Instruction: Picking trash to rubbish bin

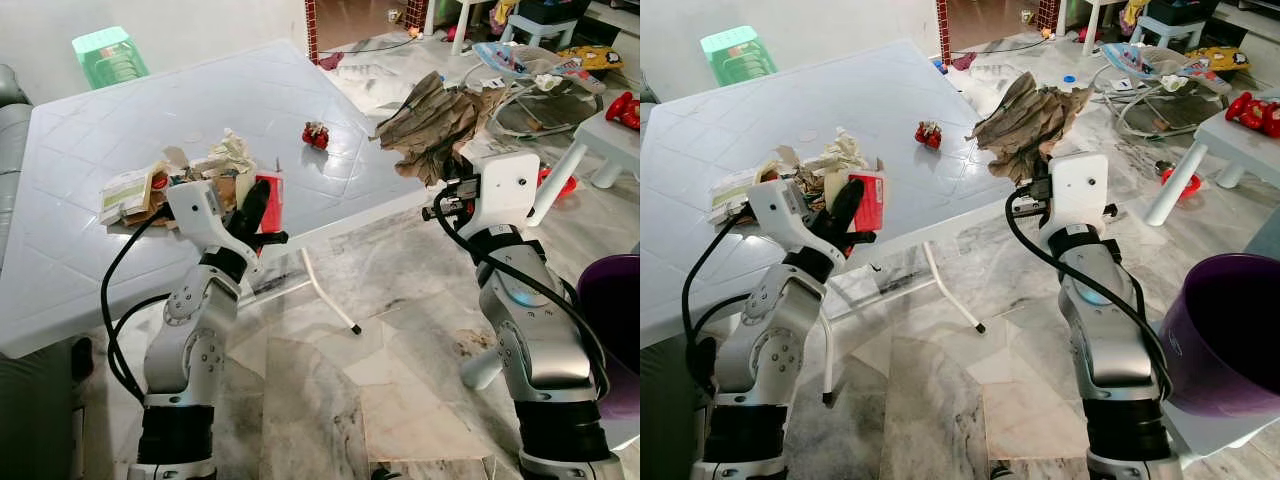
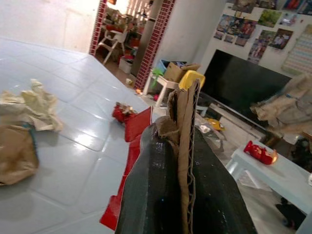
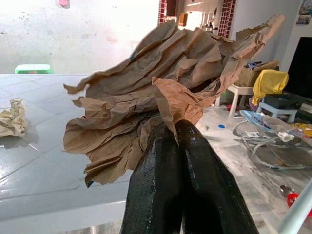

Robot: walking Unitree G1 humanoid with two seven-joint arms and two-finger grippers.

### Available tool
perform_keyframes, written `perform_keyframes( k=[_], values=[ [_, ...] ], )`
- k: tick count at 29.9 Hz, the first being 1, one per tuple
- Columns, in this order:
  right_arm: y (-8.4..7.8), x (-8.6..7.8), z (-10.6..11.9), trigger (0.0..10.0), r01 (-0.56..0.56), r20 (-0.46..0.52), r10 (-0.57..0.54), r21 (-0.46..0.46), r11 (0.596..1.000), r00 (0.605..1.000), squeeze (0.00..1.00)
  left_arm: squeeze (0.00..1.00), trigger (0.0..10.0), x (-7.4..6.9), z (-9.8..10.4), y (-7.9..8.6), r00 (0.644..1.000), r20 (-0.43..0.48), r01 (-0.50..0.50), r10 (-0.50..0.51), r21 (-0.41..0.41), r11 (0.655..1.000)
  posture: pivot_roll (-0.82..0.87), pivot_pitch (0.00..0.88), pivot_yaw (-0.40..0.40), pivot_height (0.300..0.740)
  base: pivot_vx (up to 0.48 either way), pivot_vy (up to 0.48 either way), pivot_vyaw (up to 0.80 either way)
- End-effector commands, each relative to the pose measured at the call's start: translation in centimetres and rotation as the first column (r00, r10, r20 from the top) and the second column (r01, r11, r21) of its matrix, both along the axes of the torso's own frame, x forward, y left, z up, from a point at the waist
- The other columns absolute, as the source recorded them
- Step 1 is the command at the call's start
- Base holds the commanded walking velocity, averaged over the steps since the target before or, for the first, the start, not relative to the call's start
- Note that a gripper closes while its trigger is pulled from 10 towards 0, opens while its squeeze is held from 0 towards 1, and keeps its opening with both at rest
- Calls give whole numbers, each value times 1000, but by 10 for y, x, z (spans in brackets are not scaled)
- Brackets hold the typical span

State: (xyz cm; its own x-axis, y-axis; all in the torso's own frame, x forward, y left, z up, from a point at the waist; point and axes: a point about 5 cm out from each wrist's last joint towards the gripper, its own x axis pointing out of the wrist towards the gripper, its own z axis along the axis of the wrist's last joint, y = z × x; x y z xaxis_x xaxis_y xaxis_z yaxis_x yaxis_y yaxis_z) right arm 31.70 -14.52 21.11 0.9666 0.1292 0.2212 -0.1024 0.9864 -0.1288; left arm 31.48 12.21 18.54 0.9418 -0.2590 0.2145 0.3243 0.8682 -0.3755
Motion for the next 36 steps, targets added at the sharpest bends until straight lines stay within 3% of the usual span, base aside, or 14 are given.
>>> perform_keyframes(
  k=[1, 5, 8, 15, 21, 25, 36],
  values=[
    [2, 2, 3, 10000, -8, 10, 8, 6, 1000, 1000, 0, 0, 7255, -1, -1, 1, 1000, -5, -12, 12, 7, 1000, -74, 73, 75, 740, 0, 0, -744],
    [1, 0, 3, 10000, -10, 9, 10, 0, 1000, 1000, 0, 0, 7333, -3, -6, 3, 1000, -18, -13, 13, 15, 1000, -75, 76, 73, 740, 0, 0, -744],
    [0, -2, 3, 10000, -15, 24, 15, 6, 1000, 1000, 0, 0, 6510, -3, -7, 4, 1000, -22, -18, 18, 11, 1000, -74, 77, 73, 740, 0, 0, -256],
    [5, -3, 5, 10000, -29, 37, 28, 15, 999, 999, 0, 0, 7216, -3, -7, 5, 1000, -23, -20, 20, 17, 1000, -71, 77, 76, 740, 0, 0, 0],
    [4, -3, 1, 10000, -18, 15, 18, 12, 1000, 1000, 0, 0, 6824, -3, -8, 7, 999, -26, -22, 22, 18, 1000, -69, 79, 78, 740, 0, 0, -736],
    [3, -3, 0, 10000, -17, 12, 17, 12, 1000, 1000, 0, 0, 7333, -4, -8, 7, 999, -29, -19, 19, 21, 1000, -70, 80, 78, 740, 0, 0, -769],
    [2, -1, 0, 10000, -16, 8, 16, 10, 1000, 1000, 0, 0, 7373, -2, -8, 6, 999, -29, -19, 19, 19, 1000, -69, 77, 76, 740, 0, 0, -770]
  ],
)
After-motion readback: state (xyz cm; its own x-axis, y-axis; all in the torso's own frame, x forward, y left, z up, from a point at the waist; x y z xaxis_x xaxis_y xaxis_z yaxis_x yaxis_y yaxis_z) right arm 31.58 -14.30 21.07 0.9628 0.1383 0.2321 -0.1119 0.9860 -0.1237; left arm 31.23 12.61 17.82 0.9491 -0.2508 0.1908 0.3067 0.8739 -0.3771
